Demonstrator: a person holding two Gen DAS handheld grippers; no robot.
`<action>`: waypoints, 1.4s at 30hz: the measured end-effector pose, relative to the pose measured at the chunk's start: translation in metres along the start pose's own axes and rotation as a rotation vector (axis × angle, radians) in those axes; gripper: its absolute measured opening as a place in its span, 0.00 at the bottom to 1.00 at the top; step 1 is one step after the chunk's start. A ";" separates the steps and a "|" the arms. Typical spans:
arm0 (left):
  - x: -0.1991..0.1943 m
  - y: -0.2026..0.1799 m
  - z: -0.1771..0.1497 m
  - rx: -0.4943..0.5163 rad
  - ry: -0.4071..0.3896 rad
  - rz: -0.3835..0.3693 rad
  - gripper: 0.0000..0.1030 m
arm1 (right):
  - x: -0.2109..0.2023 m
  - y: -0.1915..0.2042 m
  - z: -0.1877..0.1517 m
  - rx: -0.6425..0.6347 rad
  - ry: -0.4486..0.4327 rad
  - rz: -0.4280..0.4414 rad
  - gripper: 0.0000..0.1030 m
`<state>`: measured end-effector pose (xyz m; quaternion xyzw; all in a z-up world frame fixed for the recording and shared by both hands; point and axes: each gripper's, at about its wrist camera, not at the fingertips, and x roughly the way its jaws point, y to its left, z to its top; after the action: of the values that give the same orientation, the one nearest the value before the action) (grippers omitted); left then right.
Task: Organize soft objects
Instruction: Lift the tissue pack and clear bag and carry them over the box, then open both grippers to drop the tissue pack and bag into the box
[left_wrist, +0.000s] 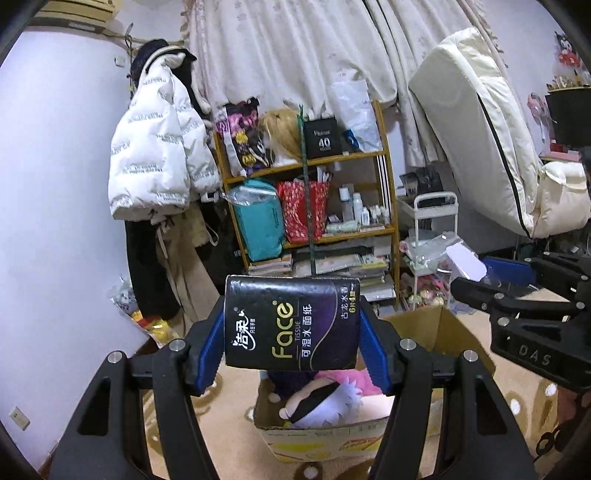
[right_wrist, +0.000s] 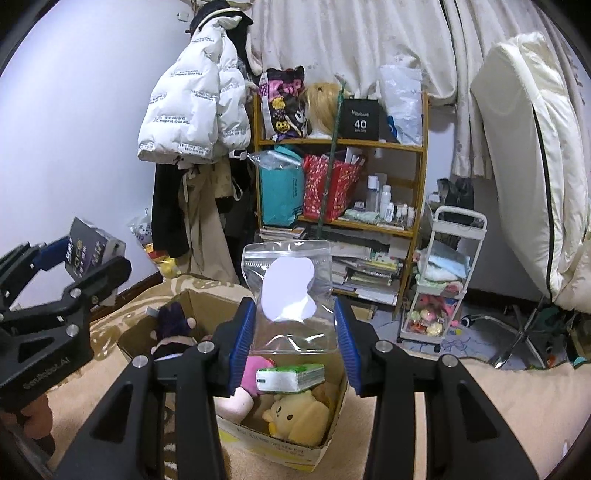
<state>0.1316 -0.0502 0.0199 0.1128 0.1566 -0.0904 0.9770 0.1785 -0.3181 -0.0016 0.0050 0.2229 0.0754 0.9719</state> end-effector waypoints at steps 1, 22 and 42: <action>0.003 -0.001 -0.002 0.002 0.009 0.000 0.62 | 0.003 -0.001 -0.002 0.005 0.008 0.005 0.45; 0.059 -0.027 -0.035 0.024 0.193 -0.122 0.68 | 0.036 -0.014 -0.034 0.091 0.139 0.099 0.48; 0.013 0.003 -0.036 0.012 0.197 0.005 0.95 | -0.003 -0.028 -0.022 0.126 0.098 0.082 0.92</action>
<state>0.1337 -0.0404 -0.0171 0.1275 0.2511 -0.0772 0.9564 0.1698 -0.3471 -0.0215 0.0717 0.2741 0.1012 0.9537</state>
